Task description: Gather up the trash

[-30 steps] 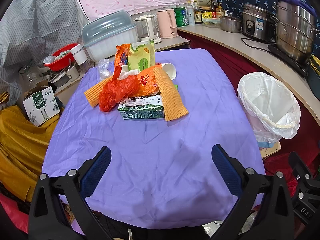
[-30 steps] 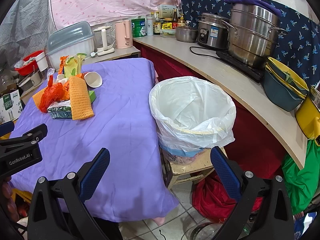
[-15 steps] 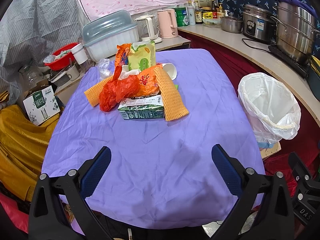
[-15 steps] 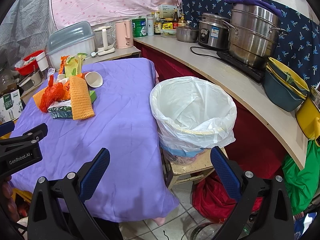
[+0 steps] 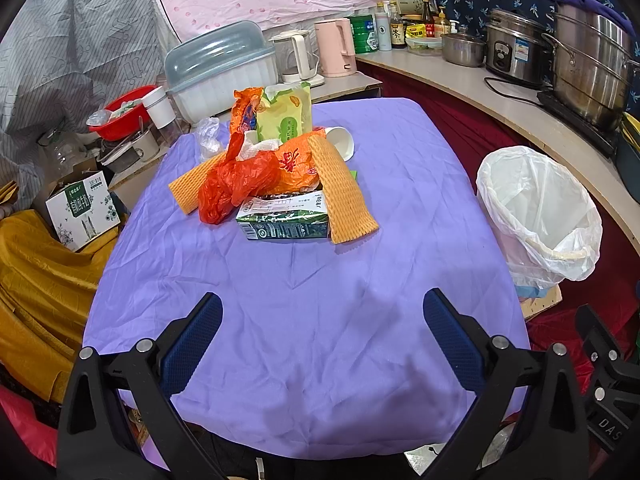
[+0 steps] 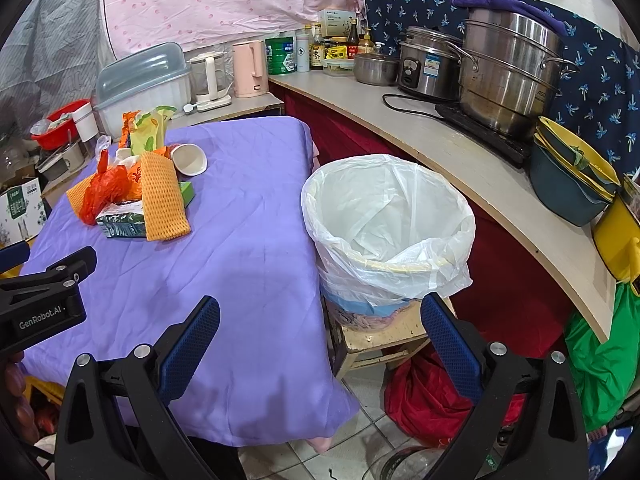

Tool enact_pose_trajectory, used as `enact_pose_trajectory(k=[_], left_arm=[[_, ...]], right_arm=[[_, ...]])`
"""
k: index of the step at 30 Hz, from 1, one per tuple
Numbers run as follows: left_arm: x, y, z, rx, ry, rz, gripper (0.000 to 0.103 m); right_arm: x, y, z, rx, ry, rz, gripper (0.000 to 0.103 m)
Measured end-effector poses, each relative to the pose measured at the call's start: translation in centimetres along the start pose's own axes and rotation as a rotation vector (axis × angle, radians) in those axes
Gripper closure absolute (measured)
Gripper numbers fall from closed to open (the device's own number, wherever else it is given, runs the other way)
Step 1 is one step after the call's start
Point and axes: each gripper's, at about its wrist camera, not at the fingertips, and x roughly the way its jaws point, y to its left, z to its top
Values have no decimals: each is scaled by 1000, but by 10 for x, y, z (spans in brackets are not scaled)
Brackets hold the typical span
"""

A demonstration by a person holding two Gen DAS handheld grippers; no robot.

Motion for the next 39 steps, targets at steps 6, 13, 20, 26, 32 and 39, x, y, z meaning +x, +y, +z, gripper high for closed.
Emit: enact_pose_trajectory(k=[6,13,20,26,32,39], left_arm=[[0,0,0,0,1,-2,7],[5,3,4,-20,14,-12,7],[20,15,13,-43,17,-11,7],[41,34,20,-73,27,-8,7],[67,60,27,-120,54,3,7],[101,100,38,-180,87,36,7]], right_arm=[[0,0,0,1,0,1,7],[4,2,1,11,8,-2,7],[16,8,16,21,5,6,7],[35,25,28,9,-8,28,7],[56,53,40,-9,-12,84,7],[84,94,61,-19,-9,150,7]])
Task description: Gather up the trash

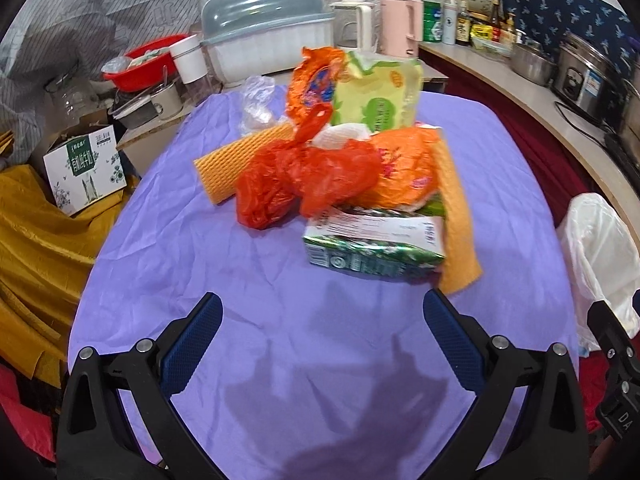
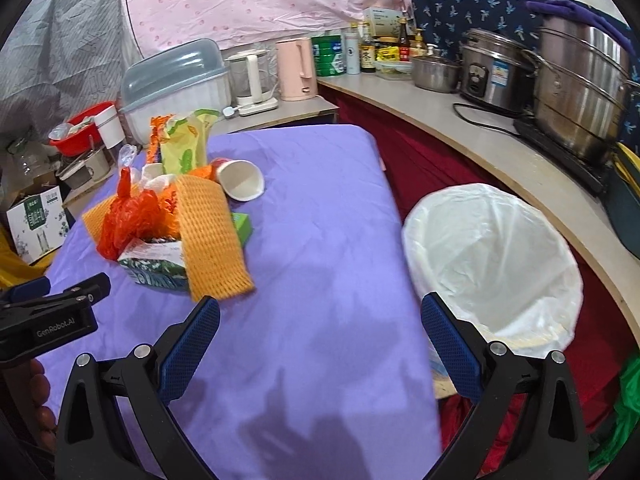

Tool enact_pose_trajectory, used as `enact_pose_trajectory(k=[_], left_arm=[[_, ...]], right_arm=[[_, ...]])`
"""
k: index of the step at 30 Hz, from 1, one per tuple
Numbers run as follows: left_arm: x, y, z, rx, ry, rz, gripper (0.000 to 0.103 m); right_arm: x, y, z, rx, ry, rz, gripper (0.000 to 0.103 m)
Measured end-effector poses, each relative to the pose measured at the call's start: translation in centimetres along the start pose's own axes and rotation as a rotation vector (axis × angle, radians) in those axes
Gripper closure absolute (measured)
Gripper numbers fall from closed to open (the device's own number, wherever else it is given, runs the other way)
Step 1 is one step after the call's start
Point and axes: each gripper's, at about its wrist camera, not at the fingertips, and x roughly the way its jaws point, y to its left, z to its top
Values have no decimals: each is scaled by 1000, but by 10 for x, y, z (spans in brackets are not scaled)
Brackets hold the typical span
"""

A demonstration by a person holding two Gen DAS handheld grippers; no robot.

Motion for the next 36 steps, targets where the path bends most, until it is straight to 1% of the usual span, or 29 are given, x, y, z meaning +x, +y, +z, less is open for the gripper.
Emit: enact_pose_trajectory(k=[3,6,11,17,19,20,22,23,28,29,30,31,36], left_arm=[[12,14,8,-25,8,7,7],[24,28,16,-40,12,14,7],[43,45,32,-64,20,-4,7],[59,58,51,-86,11,-24,7],[64,60,55,-90,13,-35,7],[66,60,57,-90,16,-40,7],[70,58,59,-92,28,-60,7],[70,58,60,-93,32,-73,7],[67,42,64,-73,29,-144,7],[67,38,65,-67,28,-155,7],[67,34,66,-58,29,-165,7],[69,30,68,-52,29,-169,7],[81,22,78,-64,33,-169,7]], right_arm=[[16,18,10,-6,7,26,7],[29,36,18,-21,5,48,9],[57,68,33,-33,25,96,13],[88,90,42,-35,64,111,23],[95,94,43,-37,74,117,31],[99,96,43,-38,81,113,33],[105,97,43,-37,94,111,45],[108,97,43,-34,101,112,48],[113,87,40,-13,123,104,78],[113,85,40,-9,125,101,80],[112,82,40,-3,125,93,85],[111,78,40,5,123,87,88],[108,62,41,25,118,59,89]])
